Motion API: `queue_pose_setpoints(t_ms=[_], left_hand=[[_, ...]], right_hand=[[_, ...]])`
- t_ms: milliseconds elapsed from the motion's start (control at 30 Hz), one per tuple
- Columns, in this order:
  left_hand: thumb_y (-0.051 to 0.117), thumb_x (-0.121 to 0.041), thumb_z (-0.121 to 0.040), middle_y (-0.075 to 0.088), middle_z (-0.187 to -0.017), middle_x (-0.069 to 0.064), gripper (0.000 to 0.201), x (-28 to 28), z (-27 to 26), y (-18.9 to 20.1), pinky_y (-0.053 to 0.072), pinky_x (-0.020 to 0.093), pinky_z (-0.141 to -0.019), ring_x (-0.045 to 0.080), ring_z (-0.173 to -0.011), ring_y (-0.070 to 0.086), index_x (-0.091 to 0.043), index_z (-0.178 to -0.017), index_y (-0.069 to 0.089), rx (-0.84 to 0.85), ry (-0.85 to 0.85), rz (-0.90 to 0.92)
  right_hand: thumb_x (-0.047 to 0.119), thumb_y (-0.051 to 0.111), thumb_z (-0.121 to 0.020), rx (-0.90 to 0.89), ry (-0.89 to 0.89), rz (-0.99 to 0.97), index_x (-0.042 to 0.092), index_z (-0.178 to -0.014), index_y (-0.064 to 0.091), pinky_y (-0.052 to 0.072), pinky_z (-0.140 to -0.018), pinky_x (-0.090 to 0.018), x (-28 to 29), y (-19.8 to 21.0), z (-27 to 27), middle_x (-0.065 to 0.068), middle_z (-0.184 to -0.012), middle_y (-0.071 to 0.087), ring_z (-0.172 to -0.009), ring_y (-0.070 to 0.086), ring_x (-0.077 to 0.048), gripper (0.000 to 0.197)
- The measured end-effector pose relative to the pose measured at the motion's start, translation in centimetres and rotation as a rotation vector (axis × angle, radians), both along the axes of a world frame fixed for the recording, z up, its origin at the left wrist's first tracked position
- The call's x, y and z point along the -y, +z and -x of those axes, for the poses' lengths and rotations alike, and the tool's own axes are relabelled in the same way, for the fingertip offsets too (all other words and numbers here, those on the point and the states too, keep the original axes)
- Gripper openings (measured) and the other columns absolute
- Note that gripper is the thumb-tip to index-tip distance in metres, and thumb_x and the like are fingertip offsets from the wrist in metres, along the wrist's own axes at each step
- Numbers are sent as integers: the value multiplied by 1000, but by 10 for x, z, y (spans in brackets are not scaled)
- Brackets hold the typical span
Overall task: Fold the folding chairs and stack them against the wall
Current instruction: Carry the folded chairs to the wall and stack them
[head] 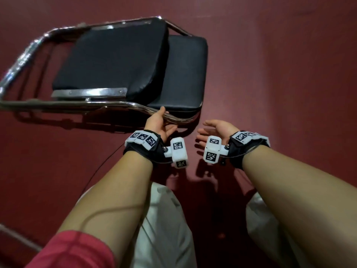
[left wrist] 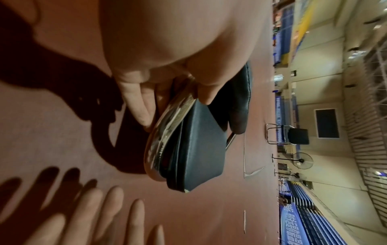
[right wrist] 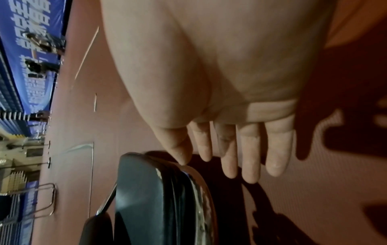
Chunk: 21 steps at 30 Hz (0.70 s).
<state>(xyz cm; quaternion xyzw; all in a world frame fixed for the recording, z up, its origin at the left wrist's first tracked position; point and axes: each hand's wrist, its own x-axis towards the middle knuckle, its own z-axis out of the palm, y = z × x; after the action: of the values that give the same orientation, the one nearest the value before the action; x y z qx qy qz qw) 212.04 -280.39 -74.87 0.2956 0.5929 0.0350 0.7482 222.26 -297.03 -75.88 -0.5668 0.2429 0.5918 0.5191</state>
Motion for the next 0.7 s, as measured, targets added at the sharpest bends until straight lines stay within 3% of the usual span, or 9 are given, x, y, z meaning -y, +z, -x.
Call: queue_pose_setpoints(t_ms=[67, 133, 233, 367, 433, 500, 567, 633, 700], left_hand=[[53, -41, -100, 69, -93, 1, 23, -13, 21, 6, 52, 32, -66, 21, -80, 67, -19, -95, 60, -19, 14, -55], [53, -39, -98, 65, -79, -2, 23, -27, 46, 12, 48, 32, -68, 19, -72, 64, -21, -85, 58, -36, 43, -109], [55, -38, -93, 58, -71, -2, 23, -50, 88, 23, 50, 26, -58, 18, -64, 60, -21, -77, 54, -42, 118, -161], [56, -30, -91, 51, -63, -1, 23, -73, 141, 40, 44, 20, -42, 19, -57, 58, -16, -74, 52, -40, 241, -220], [55, -27, -92, 49, -62, -2, 24, -78, 164, 49, 43, 19, -41, 18, -53, 54, -15, -72, 50, -50, 286, -245], [56, -25, -91, 50, -62, -3, 20, -82, 183, 55, 44, 19, -42, 17, -50, 52, -15, -75, 51, -77, 323, -288], [58, -24, -90, 52, -62, -3, 16, -87, 203, 59, 44, 18, -43, 16, -48, 52, -15, -78, 54, -107, 353, -336], [59, -27, -90, 53, -63, -3, 17, -92, 221, 62, 43, 18, -44, 15, -47, 52, -15, -78, 56, -149, 356, -372], [60, -28, -90, 55, -63, -3, 18, -96, 236, 62, 43, 19, -45, 15, -47, 53, -15, -78, 57, -188, 366, -399]], right_hand=[[26, 50, -101, 8, 20, -8, 9, -99, 57, 51, -67, -35, -21, 0, 6, -6, -94, 62, -78, 62, -21, 18], [21, 47, -102, 2, 26, 9, 5, -109, 57, 55, -58, -33, -39, -4, 13, -7, -92, 63, -76, 61, -22, 20], [3, 36, -102, 81, 25, 37, 1, -107, 56, 56, -43, -34, -63, -11, 27, -13, -88, 62, -75, 60, -27, 21], [-7, 29, -96, 220, 115, 150, 2, -81, 54, 46, -49, -31, -94, -20, 45, -10, -69, 45, -56, 44, -22, 30], [-5, 29, -99, 231, 143, 173, 2, -83, 55, 41, -46, -25, -107, -22, 55, -8, -75, 46, -54, 38, -17, 31], [0, 28, -104, 174, 109, 110, 2, -109, 57, 45, -63, -26, -119, -23, 66, -8, -105, 50, -63, 43, -13, 30], [12, 30, -107, 76, 81, 58, 2, -141, 44, 41, -81, -28, -130, -22, 80, 2, -133, 46, -81, 54, -19, 39], [38, 34, -104, -16, 34, 39, 10, -146, 44, 46, -89, -41, -141, -56, 79, 3, -150, 44, -116, 59, -19, 51], [57, 33, -98, 47, 52, 52, 15, -151, 38, 46, -94, -58, -156, -125, 66, -1, -155, 41, -135, 48, -29, 68]])
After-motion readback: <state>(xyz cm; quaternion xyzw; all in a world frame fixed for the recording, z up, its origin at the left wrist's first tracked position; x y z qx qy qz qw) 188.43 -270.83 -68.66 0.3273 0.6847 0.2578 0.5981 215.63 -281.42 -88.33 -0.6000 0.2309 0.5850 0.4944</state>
